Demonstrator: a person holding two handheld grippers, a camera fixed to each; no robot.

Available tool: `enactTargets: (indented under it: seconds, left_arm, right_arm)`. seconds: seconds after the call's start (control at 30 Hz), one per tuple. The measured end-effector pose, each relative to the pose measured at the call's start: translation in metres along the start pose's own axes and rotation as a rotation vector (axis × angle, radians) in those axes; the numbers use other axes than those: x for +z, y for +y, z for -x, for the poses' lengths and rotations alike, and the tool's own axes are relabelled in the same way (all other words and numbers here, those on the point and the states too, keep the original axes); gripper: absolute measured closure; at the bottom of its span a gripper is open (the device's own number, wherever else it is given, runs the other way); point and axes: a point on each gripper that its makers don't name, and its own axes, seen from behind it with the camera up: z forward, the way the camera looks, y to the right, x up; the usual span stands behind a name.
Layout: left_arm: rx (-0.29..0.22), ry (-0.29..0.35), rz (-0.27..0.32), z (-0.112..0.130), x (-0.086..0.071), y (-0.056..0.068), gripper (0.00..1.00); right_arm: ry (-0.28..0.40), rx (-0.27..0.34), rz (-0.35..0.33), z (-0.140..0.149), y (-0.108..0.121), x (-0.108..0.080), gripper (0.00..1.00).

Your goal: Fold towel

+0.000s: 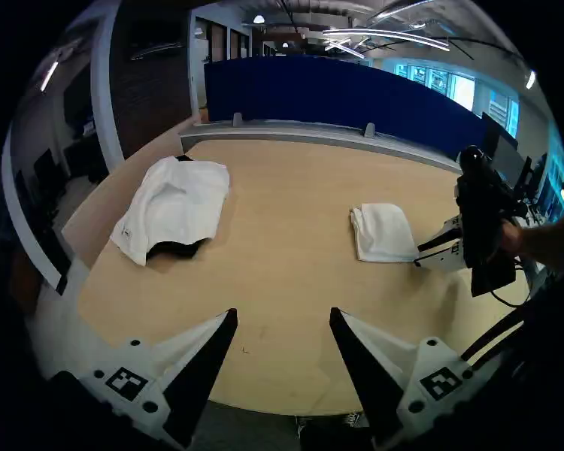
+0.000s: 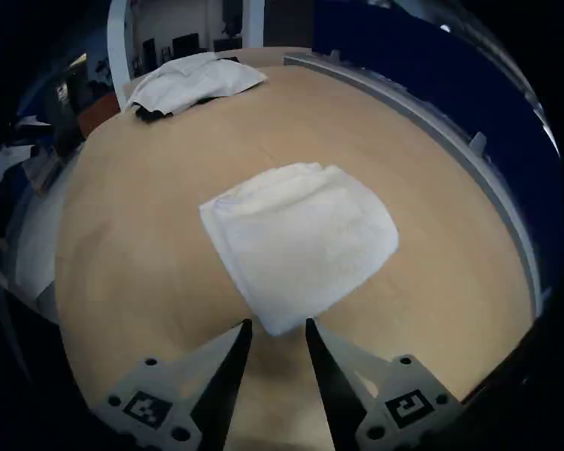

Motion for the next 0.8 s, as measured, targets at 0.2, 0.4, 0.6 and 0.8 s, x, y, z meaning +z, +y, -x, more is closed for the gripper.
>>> enactTargets:
  seconds: [0.2, 0.4, 0.6, 0.8]
  left_arm:
    - [-0.004, 0.000, -0.003, 0.0012, 0.0000, 0.0001, 0.09]
    - [-0.004, 0.000, -0.004, 0.0020, 0.0006, 0.0008, 0.09]
    - [-0.005, 0.000, -0.002, 0.0017, -0.0004, 0.0024, 0.09]
    - [-0.004, 0.001, 0.000, 0.0014, -0.0012, 0.0035, 0.09]
  right_arm:
    - [0.001, 0.015, -0.005, 0.0027, -0.0030, 0.0016, 0.59]
    - [-0.002, 0.021, 0.002, 0.0054, -0.0036, 0.0039, 0.66]
    - [-0.001, 0.028, 0.003, 0.0078, -0.0040, 0.0051, 0.77]
    - [0.002, 0.023, 0.004, 0.0045, -0.0033, 0.0051, 0.92]
